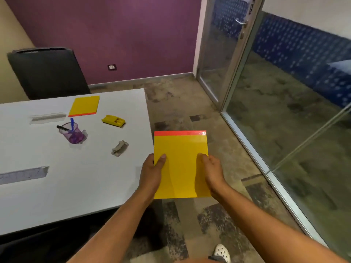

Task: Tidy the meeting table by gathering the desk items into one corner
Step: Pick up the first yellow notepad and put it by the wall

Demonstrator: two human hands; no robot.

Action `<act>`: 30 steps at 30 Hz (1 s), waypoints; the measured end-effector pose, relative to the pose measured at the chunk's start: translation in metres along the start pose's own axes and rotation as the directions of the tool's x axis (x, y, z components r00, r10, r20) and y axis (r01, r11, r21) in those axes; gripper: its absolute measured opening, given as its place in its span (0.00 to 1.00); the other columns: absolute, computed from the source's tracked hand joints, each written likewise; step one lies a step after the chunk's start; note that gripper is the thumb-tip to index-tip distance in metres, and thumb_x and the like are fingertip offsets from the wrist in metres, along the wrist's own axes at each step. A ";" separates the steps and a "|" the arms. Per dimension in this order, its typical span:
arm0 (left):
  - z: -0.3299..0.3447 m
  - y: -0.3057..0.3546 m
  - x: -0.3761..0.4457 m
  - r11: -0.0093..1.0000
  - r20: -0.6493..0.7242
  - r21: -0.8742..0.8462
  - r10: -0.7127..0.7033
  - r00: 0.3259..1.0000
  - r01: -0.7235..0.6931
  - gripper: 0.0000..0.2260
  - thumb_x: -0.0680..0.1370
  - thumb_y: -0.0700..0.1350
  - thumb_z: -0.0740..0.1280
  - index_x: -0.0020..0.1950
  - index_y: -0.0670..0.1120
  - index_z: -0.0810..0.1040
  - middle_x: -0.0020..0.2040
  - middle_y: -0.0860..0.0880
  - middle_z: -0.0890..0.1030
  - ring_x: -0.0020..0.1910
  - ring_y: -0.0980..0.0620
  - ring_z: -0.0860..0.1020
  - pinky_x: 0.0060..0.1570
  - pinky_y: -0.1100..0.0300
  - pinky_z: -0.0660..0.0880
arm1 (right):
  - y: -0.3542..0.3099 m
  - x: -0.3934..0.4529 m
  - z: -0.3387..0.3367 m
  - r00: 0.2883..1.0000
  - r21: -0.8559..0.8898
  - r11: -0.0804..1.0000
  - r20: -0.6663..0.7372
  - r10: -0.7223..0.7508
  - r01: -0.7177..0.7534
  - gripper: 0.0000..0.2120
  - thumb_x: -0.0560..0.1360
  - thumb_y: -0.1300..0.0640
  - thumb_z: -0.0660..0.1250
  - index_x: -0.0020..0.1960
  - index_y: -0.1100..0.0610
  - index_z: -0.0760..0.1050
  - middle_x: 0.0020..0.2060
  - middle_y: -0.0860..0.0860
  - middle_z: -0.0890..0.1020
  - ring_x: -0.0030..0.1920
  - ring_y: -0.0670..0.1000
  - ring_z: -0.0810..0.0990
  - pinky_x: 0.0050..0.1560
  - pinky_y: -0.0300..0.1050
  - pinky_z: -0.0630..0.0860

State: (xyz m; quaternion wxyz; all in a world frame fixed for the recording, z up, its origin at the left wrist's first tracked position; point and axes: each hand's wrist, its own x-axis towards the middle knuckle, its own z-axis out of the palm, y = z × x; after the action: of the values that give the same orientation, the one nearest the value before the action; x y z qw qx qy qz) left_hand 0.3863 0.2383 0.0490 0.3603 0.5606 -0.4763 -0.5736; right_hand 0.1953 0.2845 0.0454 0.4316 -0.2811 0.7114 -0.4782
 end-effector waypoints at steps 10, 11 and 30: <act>0.257 0.021 0.035 0.999 0.193 -0.001 0.033 0.981 -0.034 0.06 0.86 0.50 0.65 0.56 0.55 0.82 0.52 0.55 0.88 0.50 0.53 0.87 0.49 0.52 0.81 | 0.009 0.086 -0.237 0.985 -0.010 1.000 -0.171 -0.025 0.024 0.12 0.84 0.55 0.62 0.43 0.55 0.77 0.40 0.55 0.83 0.43 0.55 0.80 0.46 0.50 0.73; 0.275 0.021 0.037 1.000 0.206 -0.009 0.025 0.978 -0.024 0.06 0.86 0.49 0.65 0.56 0.54 0.82 0.52 0.53 0.88 0.51 0.51 0.87 0.52 0.50 0.82 | 0.010 0.093 -0.252 0.982 -0.015 1.000 -0.188 -0.017 0.014 0.12 0.83 0.55 0.62 0.43 0.55 0.78 0.40 0.55 0.82 0.42 0.54 0.79 0.45 0.50 0.72; 0.415 0.069 0.299 0.996 0.217 -0.081 0.049 0.975 -0.032 0.10 0.86 0.46 0.65 0.65 0.48 0.81 0.56 0.52 0.87 0.53 0.55 0.86 0.58 0.51 0.80 | -0.066 0.375 -0.291 0.965 -0.092 0.995 -0.260 0.014 -0.039 0.15 0.83 0.54 0.63 0.39 0.53 0.77 0.28 0.38 0.80 0.29 0.36 0.76 0.34 0.40 0.70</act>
State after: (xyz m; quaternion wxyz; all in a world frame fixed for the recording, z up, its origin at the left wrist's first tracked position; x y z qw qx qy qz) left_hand -0.0645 -0.0054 -0.0091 0.3385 0.4698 -0.5021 -0.6423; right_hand -0.2383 0.0815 0.0267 0.3270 -0.2273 0.7877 -0.4700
